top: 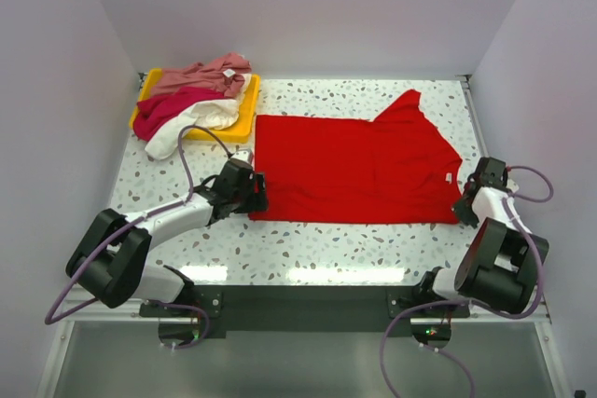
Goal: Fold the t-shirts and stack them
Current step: Fold the tshirt
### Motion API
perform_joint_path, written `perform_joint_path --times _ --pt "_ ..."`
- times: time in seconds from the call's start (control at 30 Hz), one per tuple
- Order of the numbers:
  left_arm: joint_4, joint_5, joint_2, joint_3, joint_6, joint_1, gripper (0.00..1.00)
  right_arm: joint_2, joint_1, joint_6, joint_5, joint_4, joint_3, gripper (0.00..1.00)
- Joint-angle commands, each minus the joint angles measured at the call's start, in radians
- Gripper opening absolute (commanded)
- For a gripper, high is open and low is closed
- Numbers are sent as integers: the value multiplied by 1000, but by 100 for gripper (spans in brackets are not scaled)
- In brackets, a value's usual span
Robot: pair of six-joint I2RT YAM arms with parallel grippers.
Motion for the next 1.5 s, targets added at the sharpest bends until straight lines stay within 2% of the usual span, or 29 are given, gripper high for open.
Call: perform_joint_path --times 0.0,0.07,0.13,0.17,0.23,0.27,0.33,0.43,0.53,0.67,0.7,0.9,1.2,1.33,1.47 --pt "11 6 2 32 22 2 75 13 -6 -26 34 0 39 0" --pt "3 2 -2 38 23 2 75 10 -6 -35 28 -3 42 0" --pt "-32 -17 -21 56 34 2 75 -2 -6 -41 20 -9 46 5" --pt "-47 -26 -28 66 39 2 75 -20 -5 -52 15 -14 54 18" --pt "-99 -58 -65 99 51 2 77 -48 -6 -64 8 -31 72 33" --pt "-116 -72 -78 112 54 2 78 -81 -5 -81 -6 -37 78 46" --pt "-165 -121 -110 153 59 2 80 -118 -3 -89 -64 -49 85 60" --pt "-187 -161 -118 207 62 -1 82 -198 3 -86 -159 -42 94 66" --pt "-144 -141 -72 245 68 -11 82 -250 49 -67 -202 -22 129 77" --pt "-89 -106 37 299 65 -41 82 -237 180 -55 -186 1 186 79" --pt "-72 -100 56 314 62 -56 82 -225 255 -54 -170 8 200 79" --pt "54 -22 197 348 57 -64 82 -59 385 -27 -224 80 253 79" --pt "132 -14 287 294 71 -62 82 179 426 -64 -242 156 255 77" --pt "184 -17 292 244 66 -62 82 249 426 -80 -222 127 241 71" --pt "209 -12 277 185 62 -62 82 288 426 -69 -210 89 226 70"
